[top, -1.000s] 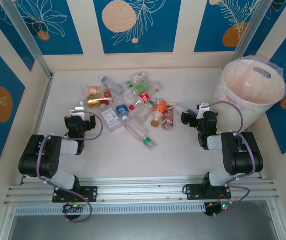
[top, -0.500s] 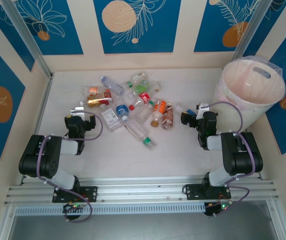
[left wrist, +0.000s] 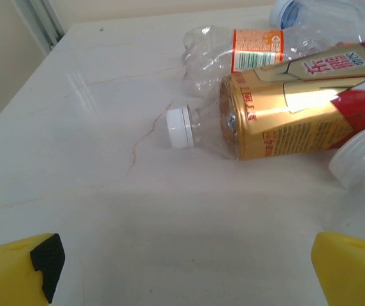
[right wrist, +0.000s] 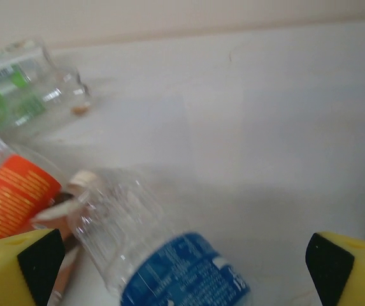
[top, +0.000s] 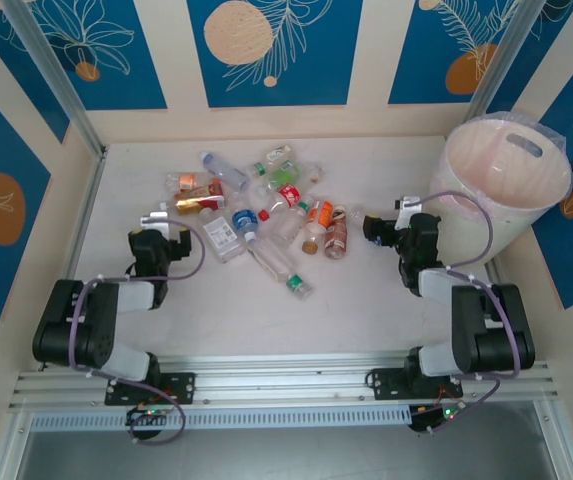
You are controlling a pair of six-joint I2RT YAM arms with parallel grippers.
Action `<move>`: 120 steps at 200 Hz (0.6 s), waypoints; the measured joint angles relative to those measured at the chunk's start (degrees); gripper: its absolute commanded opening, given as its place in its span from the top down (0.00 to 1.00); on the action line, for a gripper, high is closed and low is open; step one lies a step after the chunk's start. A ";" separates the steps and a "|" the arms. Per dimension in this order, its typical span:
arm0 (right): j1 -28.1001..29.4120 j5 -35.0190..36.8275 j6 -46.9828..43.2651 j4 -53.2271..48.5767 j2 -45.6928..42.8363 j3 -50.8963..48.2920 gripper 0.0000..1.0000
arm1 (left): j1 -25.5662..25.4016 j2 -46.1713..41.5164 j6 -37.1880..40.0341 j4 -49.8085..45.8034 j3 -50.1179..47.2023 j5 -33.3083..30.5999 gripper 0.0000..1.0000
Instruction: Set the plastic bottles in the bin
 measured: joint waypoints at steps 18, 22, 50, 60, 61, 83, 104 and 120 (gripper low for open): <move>0.09 -0.42 0.66 -4.07 -3.21 2.08 0.01 | 0.00 -5.62 -0.20 -4.92 2.03 -0.11 0.00; 0.11 -0.55 0.83 -4.70 -3.65 2.38 0.00 | 0.00 -6.67 -0.46 -5.66 2.38 -0.22 0.00; 0.61 -2.03 4.48 -11.02 -6.19 5.03 0.01 | -0.02 -15.17 -3.93 -13.44 4.31 -2.16 0.00; 0.98 -2.56 6.47 -13.86 -6.47 6.54 0.01 | -0.07 -17.53 -6.29 -16.85 4.90 -2.95 0.00; 1.01 -2.58 6.64 -14.08 -6.47 6.64 0.01 | -0.07 -17.68 -6.54 -17.09 4.94 -3.02 0.00; 2.36 -3.54 11.93 -17.88 -7.04 9.03 0.01 | -0.07 -21.62 -14.32 -26.75 7.06 -5.14 0.00; 4.07 -4.44 17.05 -20.68 -7.26 10.29 0.01 | -0.07 -22.53 -20.52 -37.81 11.34 -4.90 0.00; 5.64 -4.72 20.37 -22.84 -7.26 10.86 0.01 | -0.07 -21.73 -23.80 -46.84 16.13 -4.07 0.00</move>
